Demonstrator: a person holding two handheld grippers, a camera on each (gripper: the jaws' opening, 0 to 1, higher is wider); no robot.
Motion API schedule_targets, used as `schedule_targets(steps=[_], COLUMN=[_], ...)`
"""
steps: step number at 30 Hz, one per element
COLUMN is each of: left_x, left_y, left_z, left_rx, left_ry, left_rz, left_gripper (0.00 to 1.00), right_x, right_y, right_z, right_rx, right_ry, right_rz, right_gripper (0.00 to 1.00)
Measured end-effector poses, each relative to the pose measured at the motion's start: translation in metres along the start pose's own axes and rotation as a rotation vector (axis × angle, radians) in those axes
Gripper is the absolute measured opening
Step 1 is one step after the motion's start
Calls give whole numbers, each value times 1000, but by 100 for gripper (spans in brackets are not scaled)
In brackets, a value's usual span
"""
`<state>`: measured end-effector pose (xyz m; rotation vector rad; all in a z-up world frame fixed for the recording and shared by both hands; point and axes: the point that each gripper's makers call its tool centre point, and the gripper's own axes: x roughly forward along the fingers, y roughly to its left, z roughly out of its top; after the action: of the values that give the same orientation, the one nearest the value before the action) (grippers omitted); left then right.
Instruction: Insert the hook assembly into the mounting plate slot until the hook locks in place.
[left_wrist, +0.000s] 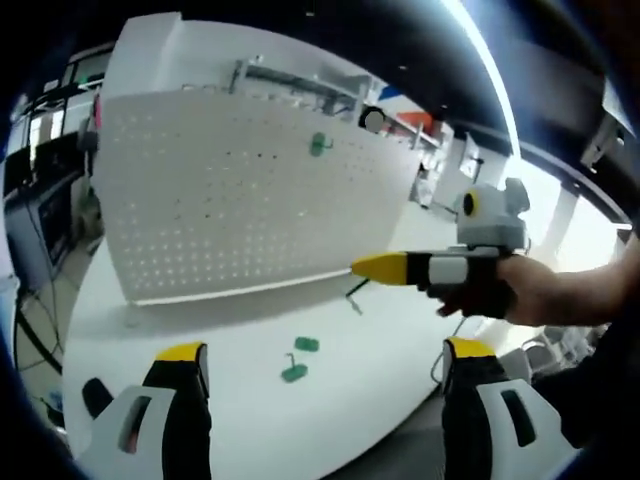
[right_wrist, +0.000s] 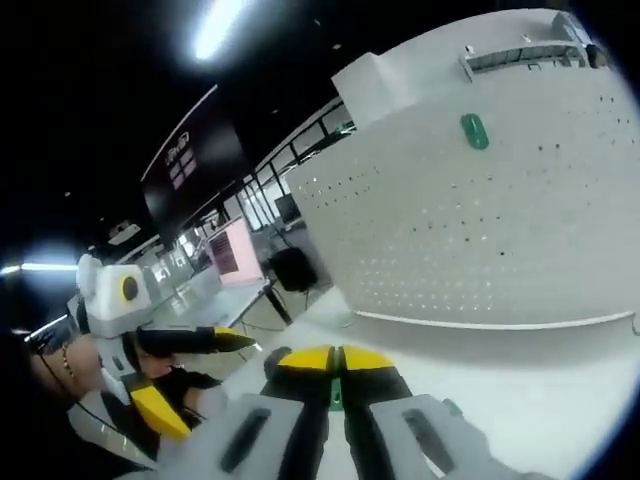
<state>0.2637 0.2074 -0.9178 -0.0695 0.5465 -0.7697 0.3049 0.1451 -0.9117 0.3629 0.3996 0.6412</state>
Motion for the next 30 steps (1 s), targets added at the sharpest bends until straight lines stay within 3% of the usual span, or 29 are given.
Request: schedule_targets(steps=[5, 11, 18, 23, 26, 30], left_x=[7, 12, 14, 13, 11, 11], left_y=[-3, -6, -11, -13, -13, -13], left_z=[2, 6, 11, 14, 15, 16], left_rx=[0, -53, -84, -115, -128, -141], left_ry=[0, -14, -36, -49, -57, -58], left_rz=[-9, -32, -65, -87, -97, -106], left_gripper=[92, 79, 54, 42, 27, 21], right_x=[-1, -4, -6, -4, -4, -3], right_y=[18, 41, 57, 65, 68, 73], right_z=[2, 10, 17, 19, 19, 19], right_rx=[25, 57, 64, 46, 39, 38], right_ry=[-24, -75, -113, -123, -125, -127], right_rz=[25, 57, 79, 93, 100, 112], right_gripper=[0, 0, 0, 0, 0, 0])
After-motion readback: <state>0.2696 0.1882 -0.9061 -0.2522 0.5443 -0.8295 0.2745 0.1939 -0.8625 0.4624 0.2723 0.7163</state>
